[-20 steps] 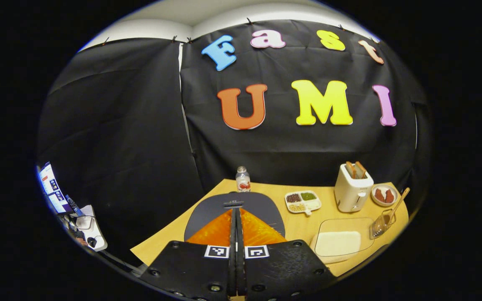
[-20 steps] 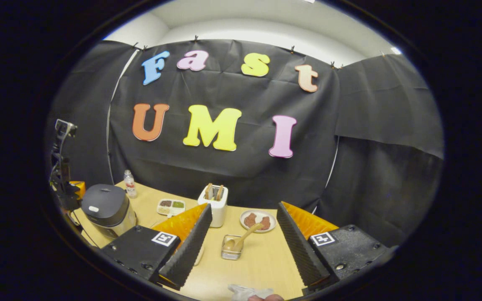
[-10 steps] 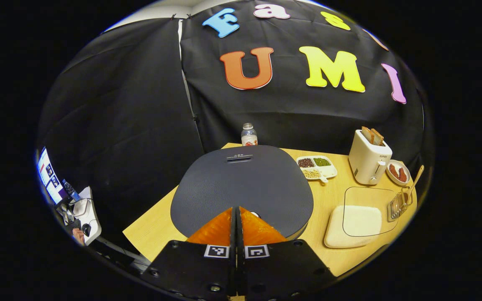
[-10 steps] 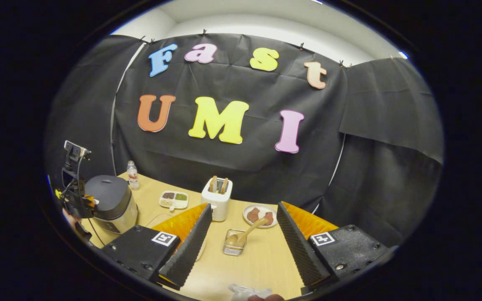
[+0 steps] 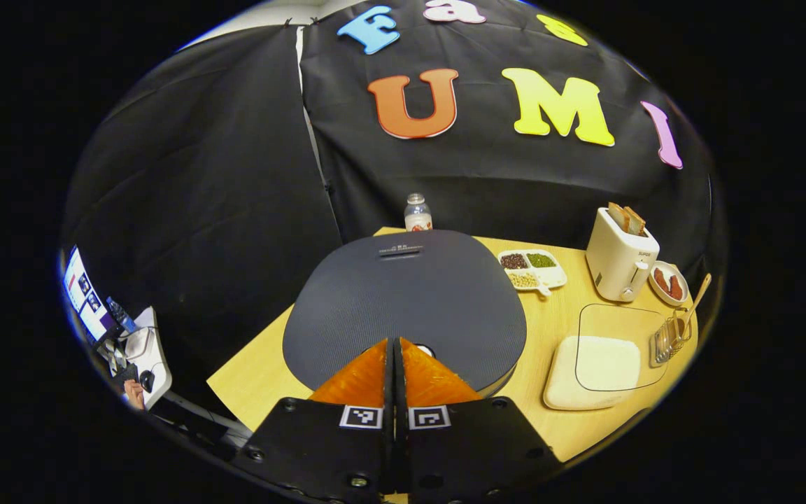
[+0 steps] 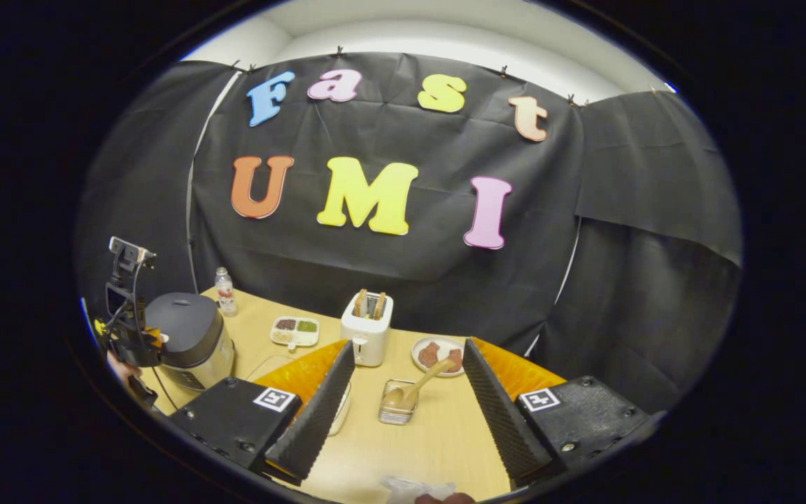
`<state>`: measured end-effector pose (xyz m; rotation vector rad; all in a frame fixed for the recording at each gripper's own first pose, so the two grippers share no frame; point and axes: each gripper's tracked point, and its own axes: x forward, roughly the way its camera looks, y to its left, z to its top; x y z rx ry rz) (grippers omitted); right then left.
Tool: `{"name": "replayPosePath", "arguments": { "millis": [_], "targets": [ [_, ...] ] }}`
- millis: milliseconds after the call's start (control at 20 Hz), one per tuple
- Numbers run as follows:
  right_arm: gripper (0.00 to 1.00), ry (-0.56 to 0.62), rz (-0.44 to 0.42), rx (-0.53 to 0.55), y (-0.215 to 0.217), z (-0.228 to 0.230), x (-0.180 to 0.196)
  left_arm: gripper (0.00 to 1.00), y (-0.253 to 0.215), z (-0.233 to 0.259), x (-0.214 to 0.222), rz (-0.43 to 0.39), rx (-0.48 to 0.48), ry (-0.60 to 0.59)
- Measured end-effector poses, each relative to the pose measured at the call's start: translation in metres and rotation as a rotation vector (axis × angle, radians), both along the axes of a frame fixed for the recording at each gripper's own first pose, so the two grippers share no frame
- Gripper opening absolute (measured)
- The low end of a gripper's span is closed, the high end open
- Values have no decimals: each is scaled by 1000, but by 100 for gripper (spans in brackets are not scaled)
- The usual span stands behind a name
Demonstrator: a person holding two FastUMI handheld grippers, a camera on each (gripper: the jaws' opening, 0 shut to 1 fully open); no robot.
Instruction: Close the left gripper, press the button to open the rice cooker; take a wooden spoon from the chopstick holder with the right hand, scoop a spoonful of rice and pour it into the rice cooker, then put the wooden spoon back into the chopstick holder.
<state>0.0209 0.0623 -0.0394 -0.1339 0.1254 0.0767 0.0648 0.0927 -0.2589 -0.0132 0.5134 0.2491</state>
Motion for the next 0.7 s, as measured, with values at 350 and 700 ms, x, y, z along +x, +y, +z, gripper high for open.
{"name": "replayPosePath", "arguments": {
  "millis": [350,700],
  "targets": [
    [100,-54,-6,55,-7,6,-1,0,14,142,26,1,101,-425],
    [100,-91,-17,47,-12,18,-5,0,1,196,14,-9,61,-512]
  ]
}}
